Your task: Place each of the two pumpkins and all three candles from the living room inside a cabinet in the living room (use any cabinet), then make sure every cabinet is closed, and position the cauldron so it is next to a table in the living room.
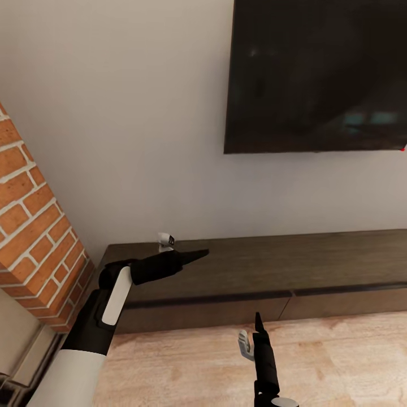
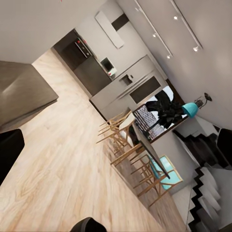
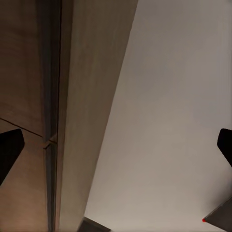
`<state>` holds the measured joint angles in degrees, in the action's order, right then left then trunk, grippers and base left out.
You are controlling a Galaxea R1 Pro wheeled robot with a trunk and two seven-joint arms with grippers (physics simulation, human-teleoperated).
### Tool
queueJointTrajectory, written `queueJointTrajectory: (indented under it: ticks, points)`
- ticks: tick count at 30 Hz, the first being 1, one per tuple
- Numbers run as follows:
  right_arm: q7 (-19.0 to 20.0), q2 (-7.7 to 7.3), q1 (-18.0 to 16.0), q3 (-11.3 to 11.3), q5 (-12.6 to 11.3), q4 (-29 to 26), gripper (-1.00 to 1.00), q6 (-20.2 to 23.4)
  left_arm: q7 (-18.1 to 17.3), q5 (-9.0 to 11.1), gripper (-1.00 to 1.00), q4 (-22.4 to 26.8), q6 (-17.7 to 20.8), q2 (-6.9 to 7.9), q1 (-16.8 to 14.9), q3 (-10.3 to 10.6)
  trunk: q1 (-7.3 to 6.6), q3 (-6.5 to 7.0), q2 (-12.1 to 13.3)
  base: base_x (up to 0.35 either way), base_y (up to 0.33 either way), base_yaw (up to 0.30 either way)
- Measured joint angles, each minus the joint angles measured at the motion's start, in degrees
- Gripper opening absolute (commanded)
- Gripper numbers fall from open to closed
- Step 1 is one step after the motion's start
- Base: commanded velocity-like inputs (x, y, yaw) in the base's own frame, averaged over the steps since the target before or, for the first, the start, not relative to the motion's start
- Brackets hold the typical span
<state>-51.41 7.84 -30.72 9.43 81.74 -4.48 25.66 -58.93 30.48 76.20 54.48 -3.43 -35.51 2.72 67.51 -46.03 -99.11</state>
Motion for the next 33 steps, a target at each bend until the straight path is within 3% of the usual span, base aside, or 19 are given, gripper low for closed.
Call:
queueJointTrajectory:
  ticks: [7, 15, 33]
  points:
    - [-1.14, 0.07, -0.02, 0.06, -0.02, -0.08, 1.00, -0.10, -0.04, 0.00, 1.00, 0.05, 0.00, 0.00, 0.00, 0.05, 1.54, -1.26, -2.81, 0.000, 0.000, 0.000]
    - [-9.93, 0.10, 0.02, -0.01, -0.02, -0.04, 1.00, -1.57, 0.01, 0.00, 1.00, 0.14, 0.00, 0.00, 0.00, 0.09, 3.29, -2.69, -6.02, 0.000, 0.000, 0.000]
    - [-10.92, 0.25, -0.01, -0.03, -0.36, -0.45, 1.00, -2.01, -0.03, 0.00, 1.00, 0.09, 0.00, 0.00, 0.00, 0.06, 7.25, -5.92, -13.24, 0.000, 0.000, 0.000]
